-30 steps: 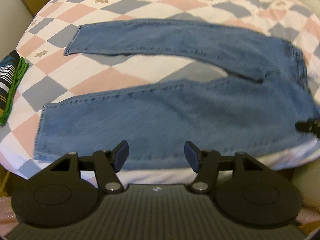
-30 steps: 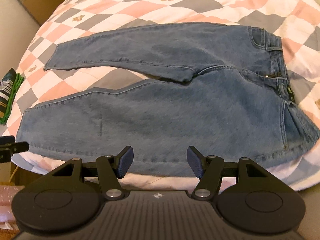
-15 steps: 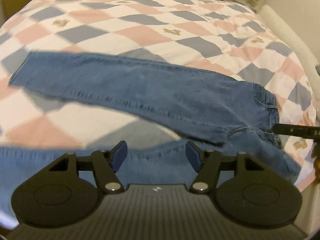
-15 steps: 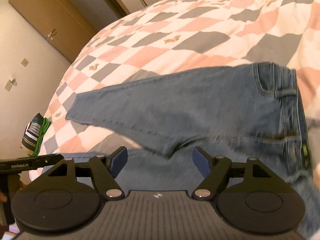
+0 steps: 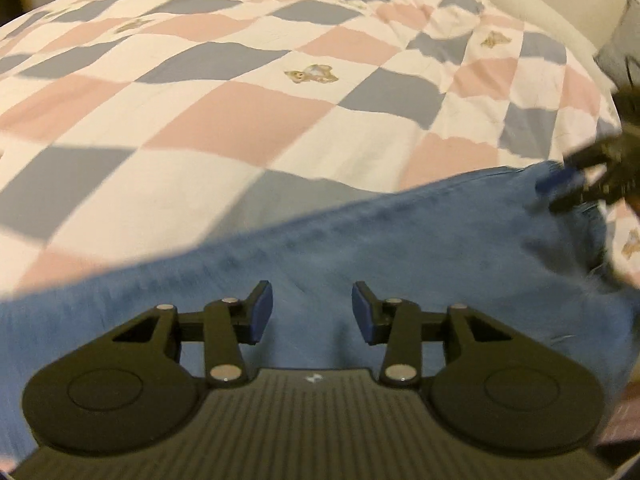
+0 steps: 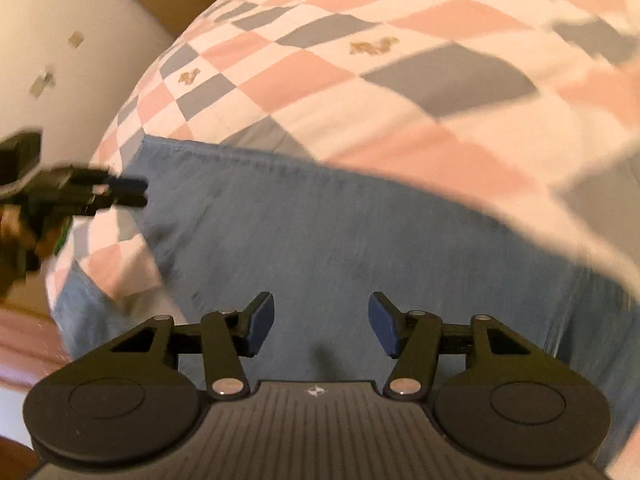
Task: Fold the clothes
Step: 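Grasp one leg hem with the left gripper while the right gripper grasps the other hem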
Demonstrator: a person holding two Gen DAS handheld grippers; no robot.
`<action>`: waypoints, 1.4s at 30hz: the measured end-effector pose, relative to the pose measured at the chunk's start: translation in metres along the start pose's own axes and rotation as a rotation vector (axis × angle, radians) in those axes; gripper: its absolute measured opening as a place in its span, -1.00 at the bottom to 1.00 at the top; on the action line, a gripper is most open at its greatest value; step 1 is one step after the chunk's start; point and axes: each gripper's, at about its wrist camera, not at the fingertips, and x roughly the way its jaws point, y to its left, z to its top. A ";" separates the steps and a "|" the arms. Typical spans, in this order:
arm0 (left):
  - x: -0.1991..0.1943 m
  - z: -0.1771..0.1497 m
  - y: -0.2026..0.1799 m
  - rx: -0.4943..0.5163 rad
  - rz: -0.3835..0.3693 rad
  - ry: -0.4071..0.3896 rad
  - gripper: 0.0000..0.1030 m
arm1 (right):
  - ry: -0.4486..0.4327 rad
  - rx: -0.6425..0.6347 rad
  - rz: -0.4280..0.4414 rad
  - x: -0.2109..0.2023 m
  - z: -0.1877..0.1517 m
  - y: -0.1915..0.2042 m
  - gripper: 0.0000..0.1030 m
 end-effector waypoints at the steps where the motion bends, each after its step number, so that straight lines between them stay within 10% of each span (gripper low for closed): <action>1: 0.010 0.006 0.012 0.020 -0.004 0.018 -0.26 | 0.007 -0.017 -0.002 0.009 0.015 -0.011 0.10; 16: 0.089 0.015 0.095 0.343 -0.120 0.204 0.17 | 0.210 -0.088 0.087 0.096 0.087 -0.094 0.15; 17: 0.089 0.014 0.093 0.357 -0.118 0.204 0.14 | 0.217 -0.081 0.098 0.096 0.087 -0.095 0.14; 19: 0.085 0.013 0.092 0.362 -0.109 0.198 -0.77 | 0.223 -0.086 0.100 0.096 0.087 -0.095 -0.28; 20: 0.081 0.013 0.091 0.365 -0.103 0.193 -0.84 | 0.219 -0.091 0.095 0.094 0.086 -0.094 -0.69; 28: 0.002 -0.028 0.047 0.364 0.087 -0.012 -0.98 | 0.010 -0.210 -0.020 0.037 0.065 -0.036 -0.85; 36: -0.151 -0.138 -0.057 0.247 0.278 -0.226 -0.99 | -0.227 -0.424 -0.147 -0.037 0.029 0.056 -0.88; 42: -0.175 -0.281 -0.134 -0.038 0.270 -0.131 -0.92 | -0.195 -0.462 -0.190 -0.054 -0.073 0.139 -0.86</action>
